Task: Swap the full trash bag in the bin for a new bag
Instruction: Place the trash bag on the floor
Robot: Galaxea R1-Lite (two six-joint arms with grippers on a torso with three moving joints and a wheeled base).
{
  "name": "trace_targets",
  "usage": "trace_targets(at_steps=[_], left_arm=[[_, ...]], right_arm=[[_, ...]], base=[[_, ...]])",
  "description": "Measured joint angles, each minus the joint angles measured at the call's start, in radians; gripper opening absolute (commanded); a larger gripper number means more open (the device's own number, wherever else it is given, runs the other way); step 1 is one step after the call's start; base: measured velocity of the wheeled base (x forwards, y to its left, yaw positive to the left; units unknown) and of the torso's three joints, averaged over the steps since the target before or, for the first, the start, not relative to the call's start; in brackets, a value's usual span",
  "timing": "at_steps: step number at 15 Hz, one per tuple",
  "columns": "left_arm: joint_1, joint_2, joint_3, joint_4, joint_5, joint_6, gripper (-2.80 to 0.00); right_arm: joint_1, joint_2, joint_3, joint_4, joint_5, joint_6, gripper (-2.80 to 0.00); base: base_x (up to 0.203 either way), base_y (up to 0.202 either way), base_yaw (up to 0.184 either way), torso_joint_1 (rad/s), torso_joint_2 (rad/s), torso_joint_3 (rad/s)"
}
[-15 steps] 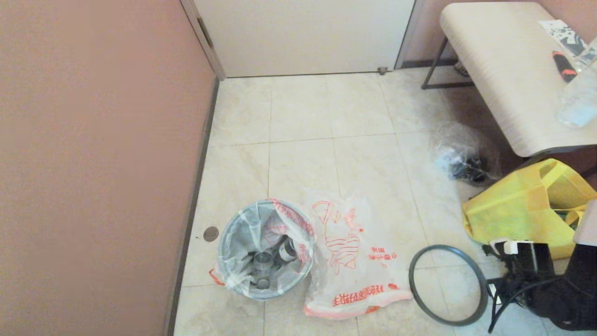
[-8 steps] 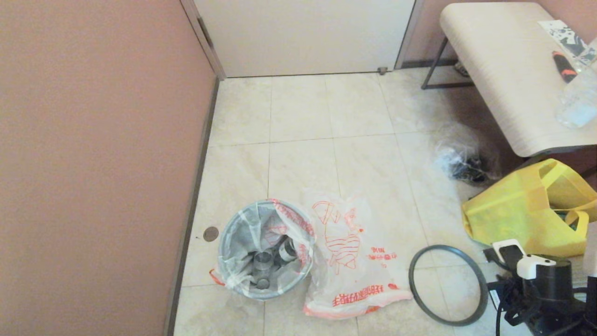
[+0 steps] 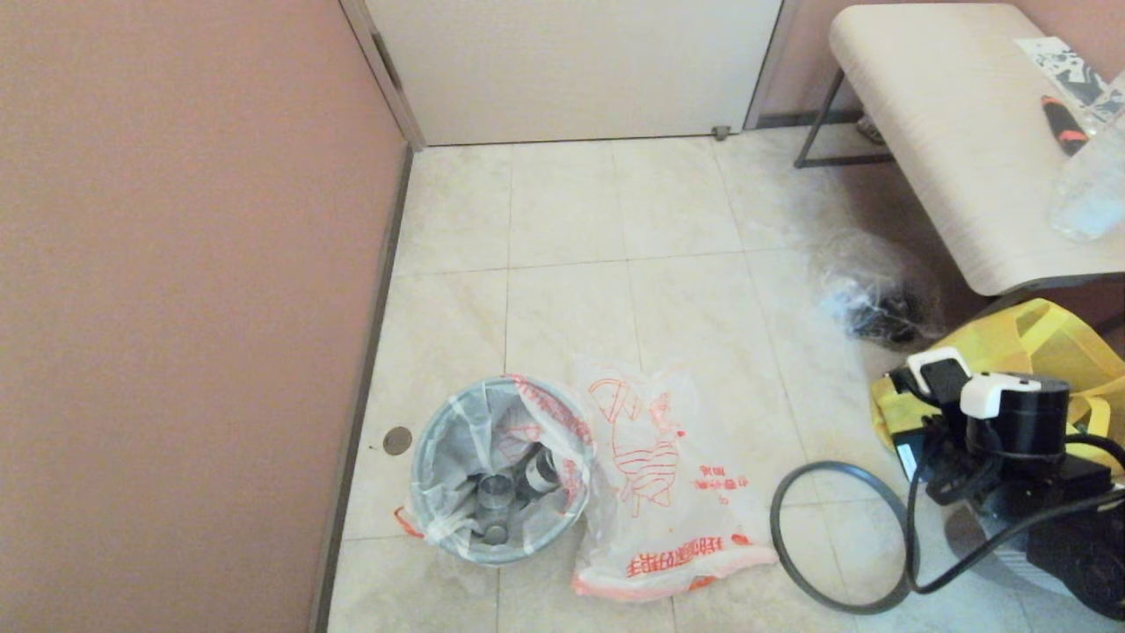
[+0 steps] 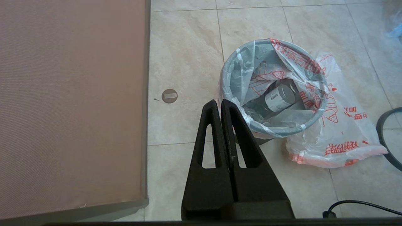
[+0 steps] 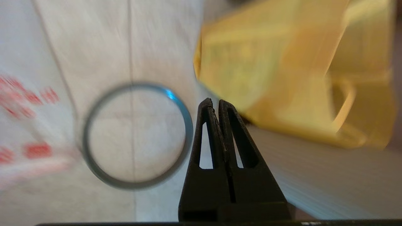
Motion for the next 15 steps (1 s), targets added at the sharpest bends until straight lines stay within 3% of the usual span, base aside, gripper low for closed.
trace_targets(at_steps=[3, 8, 11, 15], left_arm=[[0.000, 0.000, 0.000, 0.000, 0.000, 0.000, -2.80], [0.000, 0.000, 0.000, 0.000, 0.000, 0.000, -2.80], [0.000, 0.000, 0.000, 0.000, 0.000, -0.001, -2.80], [0.000, 0.000, 0.000, 0.000, 0.000, -0.001, -2.80]], right_arm=[[0.062, -0.138, -0.136, 0.336, -0.049, 0.038, -2.80], [0.061, -0.415, -0.156, 0.627, -0.101, 0.058, -2.80], [0.022, -0.590, -0.106, 0.729, -0.132, 0.078, -2.80], [-0.074, -0.793, -0.027, 0.759, -0.147, 0.092, -2.80]], base=[[0.000, 0.000, 0.000, 0.000, 0.00, 0.000], [0.000, 0.000, 0.000, 0.000, 0.00, 0.000], [0.000, 0.000, 0.000, 0.000, 0.00, 0.000], [0.000, 0.000, 0.000, 0.000, 0.00, 0.000]])
